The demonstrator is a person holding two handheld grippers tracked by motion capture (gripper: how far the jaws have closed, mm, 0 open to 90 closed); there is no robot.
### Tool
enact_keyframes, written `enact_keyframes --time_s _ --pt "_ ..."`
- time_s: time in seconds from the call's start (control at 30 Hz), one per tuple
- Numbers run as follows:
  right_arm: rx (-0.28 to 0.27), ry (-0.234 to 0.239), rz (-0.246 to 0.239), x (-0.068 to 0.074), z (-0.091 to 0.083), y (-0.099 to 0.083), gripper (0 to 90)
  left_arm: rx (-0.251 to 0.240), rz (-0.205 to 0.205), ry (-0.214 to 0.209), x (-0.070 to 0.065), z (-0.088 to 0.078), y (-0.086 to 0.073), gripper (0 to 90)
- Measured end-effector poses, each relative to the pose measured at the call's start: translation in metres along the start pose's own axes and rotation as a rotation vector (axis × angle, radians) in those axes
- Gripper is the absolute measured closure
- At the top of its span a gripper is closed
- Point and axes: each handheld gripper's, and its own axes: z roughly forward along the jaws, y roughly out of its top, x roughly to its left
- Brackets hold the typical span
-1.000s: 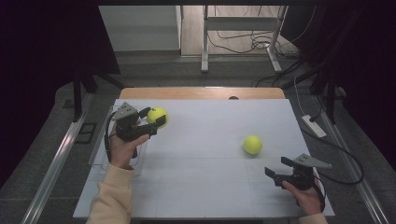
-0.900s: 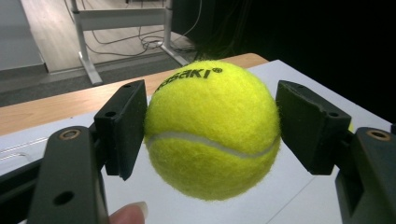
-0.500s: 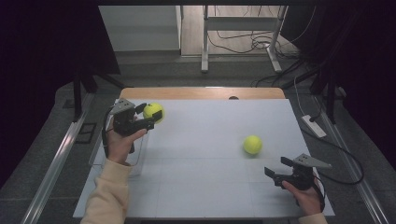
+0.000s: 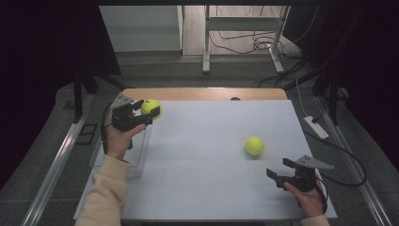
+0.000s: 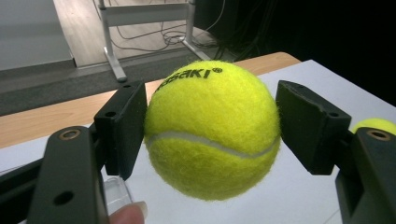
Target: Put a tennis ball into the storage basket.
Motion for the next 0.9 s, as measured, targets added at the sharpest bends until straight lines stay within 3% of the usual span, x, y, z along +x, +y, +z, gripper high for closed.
enact_keyframes --time_s 0.9 --pt "0.001 -0.005 0.001 -0.001 0.000 0.000 11.0 0.018 -0.015 0.102 0.034 -0.002 0.002 28.5"
